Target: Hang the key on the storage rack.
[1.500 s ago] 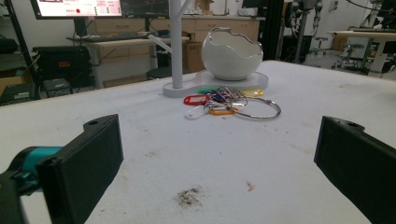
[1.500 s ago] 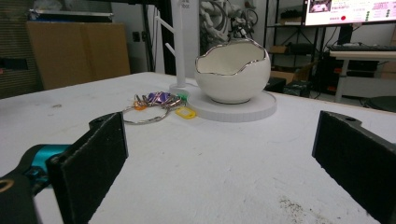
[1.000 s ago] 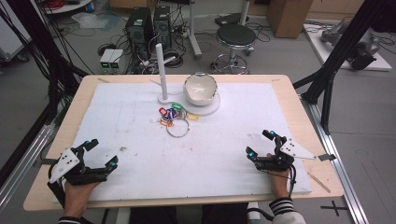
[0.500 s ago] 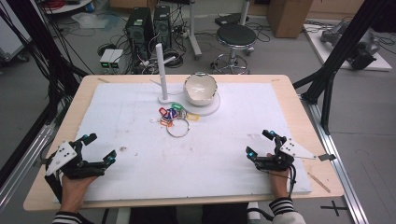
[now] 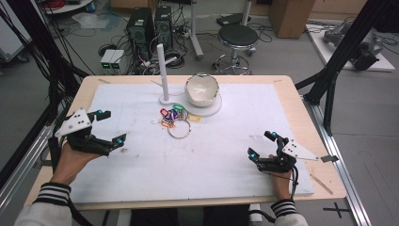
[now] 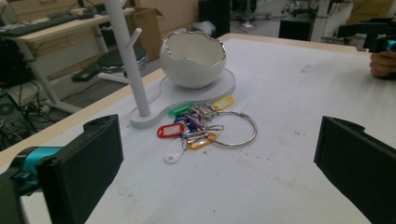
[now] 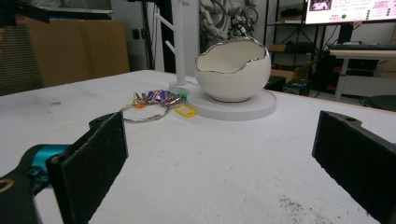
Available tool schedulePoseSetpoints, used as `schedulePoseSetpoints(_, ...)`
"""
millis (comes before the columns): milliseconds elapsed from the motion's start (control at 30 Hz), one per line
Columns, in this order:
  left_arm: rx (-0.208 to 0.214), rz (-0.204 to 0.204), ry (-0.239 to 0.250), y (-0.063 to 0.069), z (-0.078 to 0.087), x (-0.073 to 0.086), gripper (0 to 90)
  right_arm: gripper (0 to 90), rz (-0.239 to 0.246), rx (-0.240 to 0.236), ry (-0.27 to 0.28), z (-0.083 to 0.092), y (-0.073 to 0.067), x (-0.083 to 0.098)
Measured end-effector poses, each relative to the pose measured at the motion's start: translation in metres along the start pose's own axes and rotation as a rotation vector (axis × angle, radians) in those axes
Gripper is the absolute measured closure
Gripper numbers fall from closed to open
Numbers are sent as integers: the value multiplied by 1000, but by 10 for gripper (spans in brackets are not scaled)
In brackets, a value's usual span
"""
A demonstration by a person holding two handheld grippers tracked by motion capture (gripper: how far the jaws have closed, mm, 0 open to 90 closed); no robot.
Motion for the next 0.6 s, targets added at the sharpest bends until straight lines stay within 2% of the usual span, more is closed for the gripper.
schedulePoseSetpoints(67, 33, -5, -33, -1, -7, -8, 17, 29, 3, 0, -2, 0, 0, 0)
schedulePoseSetpoints(167, 60, -39, -88, -3, -18, -18, 17, 29, 1, 0, 0, 0, 0, 0)
schedulePoseSetpoints(267, 87, -55, -127, -3, -29, -27, 17, 29, 2, 1, 0, 0, 0, 0)
schedulePoseSetpoints(333, 103, -84, -169, -3, -36, -32, 17, 29, 1, 1, 0, 0, 0, 0)
schedulePoseSetpoints(400, 121, -93, -185, -1, -44, -39, 17, 29, 1, -1, 0, 0, 0, 0)
schedulePoseSetpoints(533, 153, -147, -252, 2, -62, -50, 17, 29, 2, 0, 0, 0, 0, 0)
schedulePoseSetpoints(600, 169, -159, -271, 4, -69, -54, 17, 29, 1, 1, 0, 0, 0, 0)
Point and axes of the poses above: each handheld gripper's, and its own axes: z roughly backward along the jaws, x roughly out of its underside, y roughly to its right, the point moved 6 cm from there along -z, roughly forward along the jaws, and after that the axes turned 2 degrees about z, right-handed, at the moved point
